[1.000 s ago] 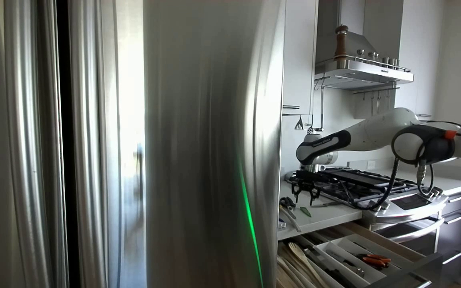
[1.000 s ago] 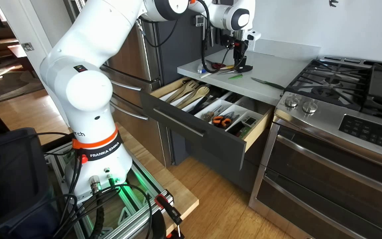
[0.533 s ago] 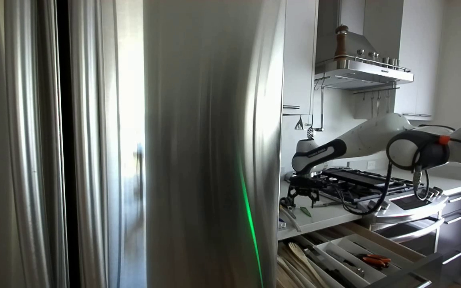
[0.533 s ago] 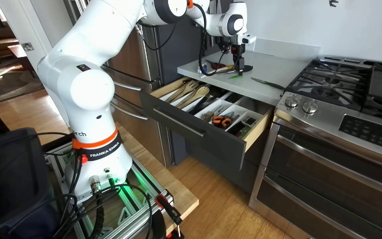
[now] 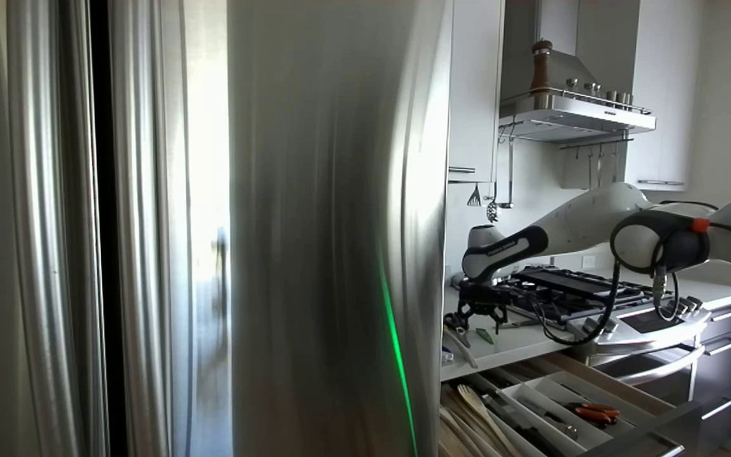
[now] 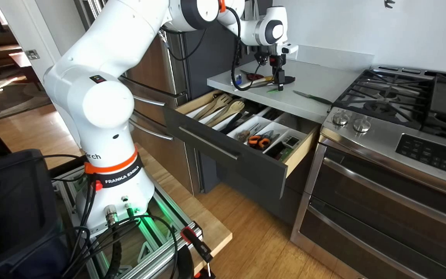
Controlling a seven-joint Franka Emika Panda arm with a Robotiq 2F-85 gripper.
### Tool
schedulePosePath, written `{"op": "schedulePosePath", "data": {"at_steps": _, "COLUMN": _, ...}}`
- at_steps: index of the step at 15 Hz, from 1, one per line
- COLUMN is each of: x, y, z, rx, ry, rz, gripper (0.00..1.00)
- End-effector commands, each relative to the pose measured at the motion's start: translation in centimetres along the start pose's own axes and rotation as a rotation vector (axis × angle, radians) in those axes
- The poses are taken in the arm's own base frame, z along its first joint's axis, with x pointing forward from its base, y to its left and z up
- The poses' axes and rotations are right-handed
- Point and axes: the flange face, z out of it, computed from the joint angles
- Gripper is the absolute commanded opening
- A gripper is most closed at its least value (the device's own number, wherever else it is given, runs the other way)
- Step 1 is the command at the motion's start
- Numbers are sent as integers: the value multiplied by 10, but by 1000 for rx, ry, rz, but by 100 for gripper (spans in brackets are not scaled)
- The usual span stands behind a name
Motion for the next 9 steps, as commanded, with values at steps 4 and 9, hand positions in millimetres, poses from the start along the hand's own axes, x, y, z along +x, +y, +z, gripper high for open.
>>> {"op": "schedulePosePath", "data": {"at_steps": 4, "x": 6, "y": 5, "z": 4, "rx": -21, "ry": -10, "rz": 14, "gripper": 76}}
{"op": "schedulePosePath", "data": {"at_steps": 9, "x": 6, "y": 4, "z": 7, "rx": -22, "ry": -10, "rz": 6, "gripper": 48}}
